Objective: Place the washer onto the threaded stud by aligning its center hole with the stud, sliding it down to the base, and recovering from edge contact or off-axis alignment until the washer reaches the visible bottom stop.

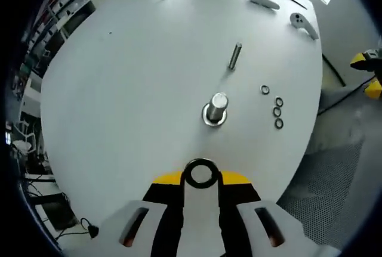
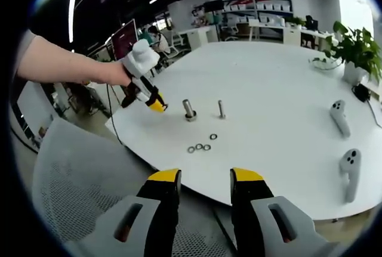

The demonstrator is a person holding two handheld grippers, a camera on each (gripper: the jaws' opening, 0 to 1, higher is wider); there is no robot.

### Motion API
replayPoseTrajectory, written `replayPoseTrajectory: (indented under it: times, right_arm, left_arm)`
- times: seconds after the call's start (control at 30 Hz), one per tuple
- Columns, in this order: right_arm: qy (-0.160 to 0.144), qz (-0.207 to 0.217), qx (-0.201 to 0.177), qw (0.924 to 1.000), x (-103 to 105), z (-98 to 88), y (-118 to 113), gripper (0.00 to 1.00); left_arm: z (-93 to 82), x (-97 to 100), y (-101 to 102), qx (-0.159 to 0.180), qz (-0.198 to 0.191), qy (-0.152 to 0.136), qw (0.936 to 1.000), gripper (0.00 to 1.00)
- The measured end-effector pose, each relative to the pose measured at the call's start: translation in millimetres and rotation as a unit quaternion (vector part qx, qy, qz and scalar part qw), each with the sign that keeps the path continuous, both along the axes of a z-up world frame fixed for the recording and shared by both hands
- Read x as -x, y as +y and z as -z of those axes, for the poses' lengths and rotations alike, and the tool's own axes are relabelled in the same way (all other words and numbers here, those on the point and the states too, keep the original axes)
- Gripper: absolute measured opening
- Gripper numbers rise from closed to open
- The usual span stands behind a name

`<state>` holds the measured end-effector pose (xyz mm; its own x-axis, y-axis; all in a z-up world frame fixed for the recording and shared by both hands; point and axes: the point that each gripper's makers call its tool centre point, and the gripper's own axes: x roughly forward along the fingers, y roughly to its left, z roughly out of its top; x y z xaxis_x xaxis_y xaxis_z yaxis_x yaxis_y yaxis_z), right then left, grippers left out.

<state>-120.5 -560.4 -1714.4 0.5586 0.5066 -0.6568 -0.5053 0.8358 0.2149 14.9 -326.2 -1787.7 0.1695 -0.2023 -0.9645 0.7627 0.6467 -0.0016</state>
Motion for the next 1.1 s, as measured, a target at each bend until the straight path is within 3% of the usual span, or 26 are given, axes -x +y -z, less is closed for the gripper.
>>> replayPoseTrajectory:
  times: [0.23, 0.43, 1.1]
  right_arm:
    - [-0.001, 0.002, -0.002, 1.0000, -1, -0.4, -1, 0.35]
    - [-0.002, 0.002, -0.003, 1.0000, -1, -0.7, -1, 0.35]
    - [-0.004, 0.005, -0.006, 1.0000, -2, -1.1, -1, 0.34]
  left_arm:
    - [-15.3, -20.2, -32, 0.016, 0.021, -0.014, 0.9996, 0.19]
    - [-13.5, -24.1, -48, 0.010, 0.043, -0.013, 0.9989, 0.19]
    - [6.4, -27.1, -63, -0.017, 0.077, 0.007, 0.9969, 0.19]
